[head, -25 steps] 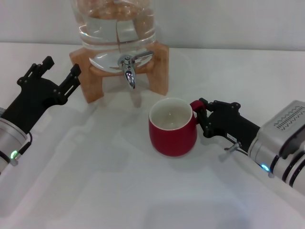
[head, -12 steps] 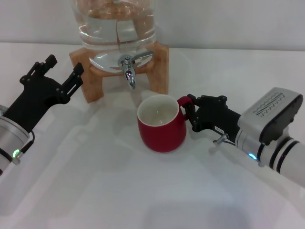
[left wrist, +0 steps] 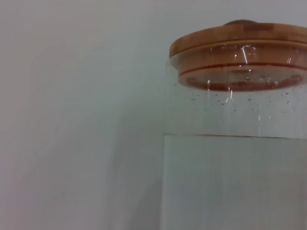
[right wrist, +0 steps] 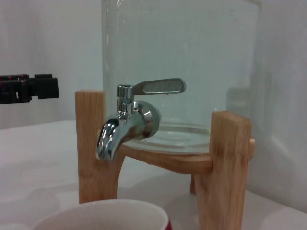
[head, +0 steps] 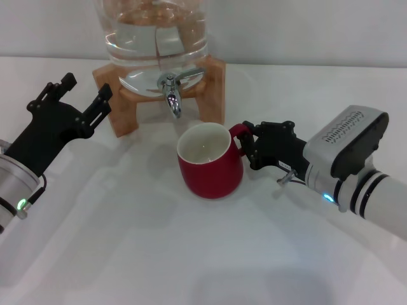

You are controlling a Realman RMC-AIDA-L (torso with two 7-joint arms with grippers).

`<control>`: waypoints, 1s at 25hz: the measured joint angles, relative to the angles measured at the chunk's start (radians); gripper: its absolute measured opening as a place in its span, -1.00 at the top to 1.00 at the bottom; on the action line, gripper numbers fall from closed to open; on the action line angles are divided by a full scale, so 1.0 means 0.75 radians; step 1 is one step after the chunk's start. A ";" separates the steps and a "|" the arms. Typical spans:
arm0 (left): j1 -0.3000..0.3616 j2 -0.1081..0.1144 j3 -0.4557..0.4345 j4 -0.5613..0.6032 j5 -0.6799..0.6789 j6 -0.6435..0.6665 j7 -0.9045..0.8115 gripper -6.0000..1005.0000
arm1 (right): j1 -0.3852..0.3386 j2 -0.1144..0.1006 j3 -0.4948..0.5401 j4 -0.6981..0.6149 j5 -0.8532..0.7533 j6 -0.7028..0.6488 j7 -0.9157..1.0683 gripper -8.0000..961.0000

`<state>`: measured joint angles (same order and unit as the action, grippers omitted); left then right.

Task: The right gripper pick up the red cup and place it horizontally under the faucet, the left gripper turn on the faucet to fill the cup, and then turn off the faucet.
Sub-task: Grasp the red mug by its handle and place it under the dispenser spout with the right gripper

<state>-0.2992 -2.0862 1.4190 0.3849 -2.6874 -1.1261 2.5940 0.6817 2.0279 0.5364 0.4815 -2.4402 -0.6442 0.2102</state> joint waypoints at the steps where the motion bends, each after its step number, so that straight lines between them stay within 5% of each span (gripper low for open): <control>1: 0.000 0.000 0.000 0.000 0.000 0.000 0.000 -0.51 | 0.006 0.000 0.000 0.000 0.000 0.009 0.000 0.73; 25: 0.002 0.000 -0.008 0.004 -0.018 -0.022 0.000 -0.51 | 0.141 0.000 -0.005 0.034 0.000 0.133 0.001 0.72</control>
<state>-0.2979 -2.0862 1.4127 0.3881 -2.7010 -1.1429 2.5939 0.7878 2.0279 0.5323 0.5073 -2.4406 -0.5448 0.2109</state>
